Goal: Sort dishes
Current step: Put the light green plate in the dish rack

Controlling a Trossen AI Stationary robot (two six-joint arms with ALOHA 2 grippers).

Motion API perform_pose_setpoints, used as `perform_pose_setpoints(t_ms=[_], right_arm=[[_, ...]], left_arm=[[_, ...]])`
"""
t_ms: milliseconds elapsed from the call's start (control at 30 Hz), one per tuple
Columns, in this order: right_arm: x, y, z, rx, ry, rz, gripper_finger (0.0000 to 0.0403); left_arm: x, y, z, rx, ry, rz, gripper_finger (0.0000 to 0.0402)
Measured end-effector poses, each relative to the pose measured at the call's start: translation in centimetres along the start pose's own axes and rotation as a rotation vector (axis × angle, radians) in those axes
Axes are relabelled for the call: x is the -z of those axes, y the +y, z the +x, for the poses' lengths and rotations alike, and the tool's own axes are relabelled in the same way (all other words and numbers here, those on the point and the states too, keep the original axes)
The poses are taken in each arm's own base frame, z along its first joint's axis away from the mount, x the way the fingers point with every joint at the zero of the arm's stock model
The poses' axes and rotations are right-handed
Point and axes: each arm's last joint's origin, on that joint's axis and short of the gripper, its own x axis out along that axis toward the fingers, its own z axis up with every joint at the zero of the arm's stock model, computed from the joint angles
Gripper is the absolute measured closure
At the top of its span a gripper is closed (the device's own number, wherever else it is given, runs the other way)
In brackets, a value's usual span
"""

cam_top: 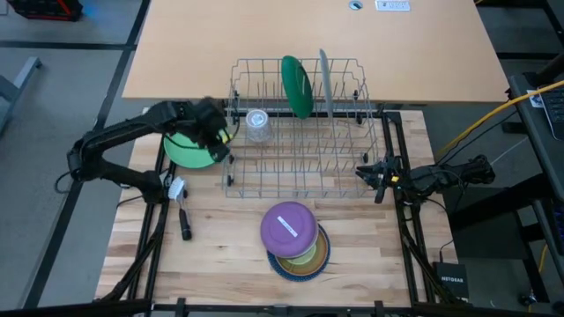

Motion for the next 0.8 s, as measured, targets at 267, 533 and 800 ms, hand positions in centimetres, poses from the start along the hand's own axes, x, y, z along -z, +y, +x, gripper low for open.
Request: perform_pose_setpoints(t_ms=[267, 533, 800], right_arm=[[0.0, 0.0, 0.0, -0.006, 0.003, 0.019, 0.0315], [0.0, 0.0, 0.0, -0.008, 0.004, 0.019, 0.0315], [0.0, 0.0, 0.0, -0.008, 0.003, 0.019, 0.0315]], left_arm=[[3.3, -0.9, 2.7, -0.043, 0.221, 0.000, 0.0276], [5.4, -0.2, 5.6, -0.131, 0.294, -0.008, 0.0276], [6.5, 0.5, 7.6, -0.241, 0.271, 0.033, 0.0276]])
